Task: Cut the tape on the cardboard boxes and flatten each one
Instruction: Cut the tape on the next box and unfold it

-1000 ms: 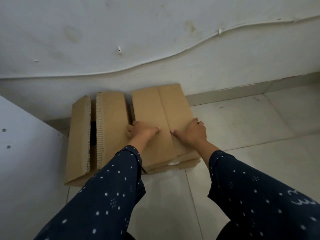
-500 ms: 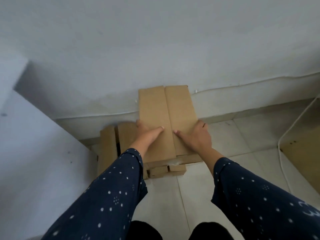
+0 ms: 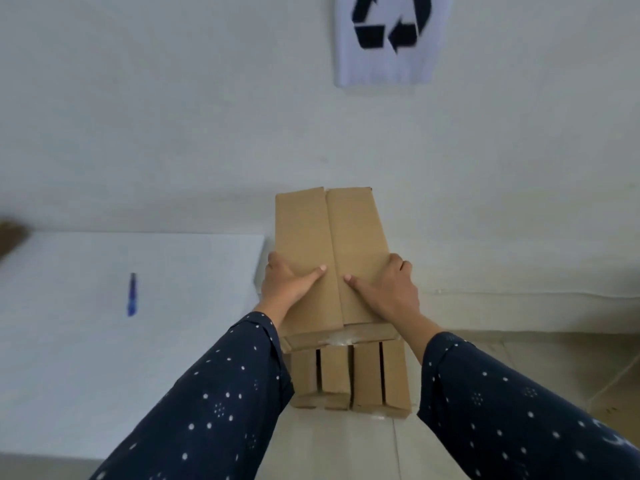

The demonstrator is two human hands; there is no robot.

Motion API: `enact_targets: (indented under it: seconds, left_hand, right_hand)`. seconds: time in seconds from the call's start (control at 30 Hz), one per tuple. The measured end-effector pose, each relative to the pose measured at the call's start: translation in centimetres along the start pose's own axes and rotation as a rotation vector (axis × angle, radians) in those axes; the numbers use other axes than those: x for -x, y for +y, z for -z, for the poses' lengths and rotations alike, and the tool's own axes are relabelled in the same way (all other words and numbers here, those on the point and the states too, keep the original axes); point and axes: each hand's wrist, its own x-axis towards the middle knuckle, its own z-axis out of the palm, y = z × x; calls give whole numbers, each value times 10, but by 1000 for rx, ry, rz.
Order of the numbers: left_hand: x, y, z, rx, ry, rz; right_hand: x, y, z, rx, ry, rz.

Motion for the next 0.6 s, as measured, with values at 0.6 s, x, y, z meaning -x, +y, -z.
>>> enact_targets:
  seconds: [0.6]
  left_hand:
    - [-23, -201, 366, -80, 176, 65]
  right_hand:
    - [162, -284, -225, -71, -141, 178]
